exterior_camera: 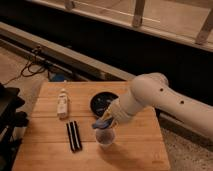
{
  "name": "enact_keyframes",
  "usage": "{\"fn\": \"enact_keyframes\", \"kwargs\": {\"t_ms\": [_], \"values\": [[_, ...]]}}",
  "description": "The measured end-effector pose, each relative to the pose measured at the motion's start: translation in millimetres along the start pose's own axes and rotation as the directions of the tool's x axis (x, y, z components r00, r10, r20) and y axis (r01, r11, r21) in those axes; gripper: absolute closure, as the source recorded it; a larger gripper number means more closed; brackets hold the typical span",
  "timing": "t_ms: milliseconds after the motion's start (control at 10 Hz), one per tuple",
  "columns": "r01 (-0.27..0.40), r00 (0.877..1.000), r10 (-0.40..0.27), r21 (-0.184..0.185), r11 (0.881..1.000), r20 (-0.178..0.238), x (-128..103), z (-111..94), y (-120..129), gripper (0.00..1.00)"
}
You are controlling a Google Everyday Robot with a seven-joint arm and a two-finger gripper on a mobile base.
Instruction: Place the white sponge in the ceramic cup
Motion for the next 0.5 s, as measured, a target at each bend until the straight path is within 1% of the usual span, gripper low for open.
{"fn": "enact_keyframes", "kwargs": {"t_ms": [100, 300, 500], "values": [[-0.012, 1.0, 0.012, -0.006, 1.0, 0.002, 0.6, -1.1, 6.1, 0.88], [-0.043, 0.999, 0.044, -0.025, 0.999, 0.013, 3.8, 3.5, 21.5, 0.88], [-0.053, 0.998, 0.054, -0.04, 0.998, 0.027, 3.6, 9.4, 28.4, 0.88]]}}
